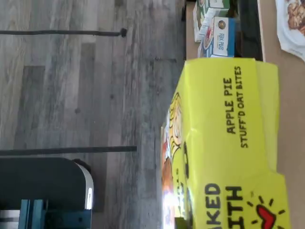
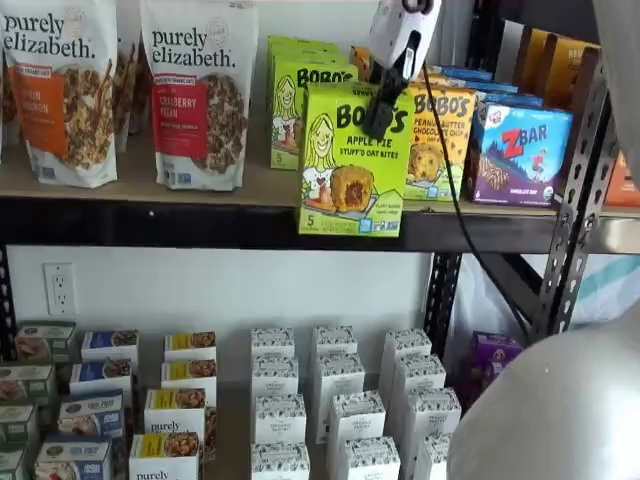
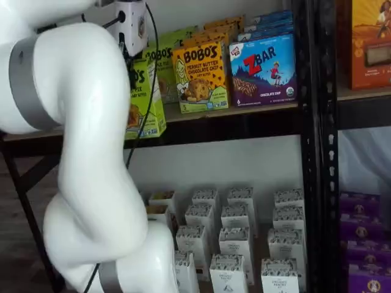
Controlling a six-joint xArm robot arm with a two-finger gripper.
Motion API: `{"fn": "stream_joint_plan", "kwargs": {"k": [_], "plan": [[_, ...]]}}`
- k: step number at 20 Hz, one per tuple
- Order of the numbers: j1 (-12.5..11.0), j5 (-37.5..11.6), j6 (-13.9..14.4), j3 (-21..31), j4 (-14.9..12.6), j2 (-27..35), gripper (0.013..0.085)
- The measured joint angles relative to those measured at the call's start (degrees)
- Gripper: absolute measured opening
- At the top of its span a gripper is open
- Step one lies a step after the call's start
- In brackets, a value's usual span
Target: Pick the green box on the top shelf, the fourth from the left
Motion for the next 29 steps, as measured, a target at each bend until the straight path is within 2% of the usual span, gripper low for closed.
{"fn": "stream_joint_plan", "kwargs": {"k": [14,29], "plan": [[-0.7,-2.9,-1.2,7.5,-0.8,-6.0,0.029],[-0.7,-4.7,-1.5,11.5,-1.1,-8.9,0.029]]}}
